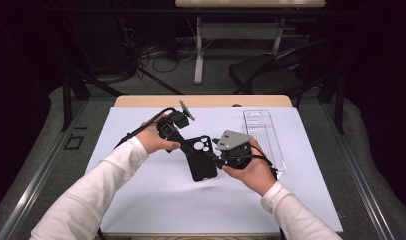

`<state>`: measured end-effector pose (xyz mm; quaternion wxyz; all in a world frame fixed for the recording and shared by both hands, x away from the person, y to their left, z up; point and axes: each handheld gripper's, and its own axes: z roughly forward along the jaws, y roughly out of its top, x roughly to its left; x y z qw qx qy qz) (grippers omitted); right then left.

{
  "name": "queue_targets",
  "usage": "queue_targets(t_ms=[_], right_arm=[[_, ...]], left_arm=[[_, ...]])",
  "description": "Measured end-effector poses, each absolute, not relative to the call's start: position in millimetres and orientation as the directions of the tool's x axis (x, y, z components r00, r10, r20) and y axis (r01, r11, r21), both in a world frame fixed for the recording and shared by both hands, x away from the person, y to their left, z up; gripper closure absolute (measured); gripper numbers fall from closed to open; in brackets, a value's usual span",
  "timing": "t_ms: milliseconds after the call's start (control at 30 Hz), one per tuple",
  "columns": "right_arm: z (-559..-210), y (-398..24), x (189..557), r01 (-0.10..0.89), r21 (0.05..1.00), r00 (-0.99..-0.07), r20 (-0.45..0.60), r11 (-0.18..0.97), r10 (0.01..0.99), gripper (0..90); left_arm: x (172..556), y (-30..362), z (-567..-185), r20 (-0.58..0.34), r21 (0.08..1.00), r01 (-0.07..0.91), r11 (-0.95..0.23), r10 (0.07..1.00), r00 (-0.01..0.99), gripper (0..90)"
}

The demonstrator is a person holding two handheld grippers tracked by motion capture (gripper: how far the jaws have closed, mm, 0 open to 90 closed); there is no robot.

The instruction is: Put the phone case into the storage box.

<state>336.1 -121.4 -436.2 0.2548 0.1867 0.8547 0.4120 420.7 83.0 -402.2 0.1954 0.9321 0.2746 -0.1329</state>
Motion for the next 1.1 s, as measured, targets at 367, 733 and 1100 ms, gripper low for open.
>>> queue_targets(t_ms=[367, 733, 1100], right_arm=[[-432.3, -120.0, 340.2, 0.108, 0.788, -0.795, -0.298, 0.606, 0.528, 54.7], [-431.1, -117.6, 343.0, 0.106, 0.774, -0.794, -0.312, 0.624, 0.522, 57.7], [-427.6, -114.5, 343.0, 0.075, 0.746, -0.784, -0.366, 0.662, 0.501, 66.6]], left_arm=[[421.6, 74.3, -408.6, -0.344, 0.258, 0.556, -0.790, 0.463, 0.817, 81.6], [422.6, 70.4, -414.0, -0.344, 0.236, 0.566, -0.790, 0.477, 0.809, 81.6], [421.2, 64.3, -411.4, -0.335, 0.217, 0.554, -0.804, 0.472, 0.816, 81.6]])
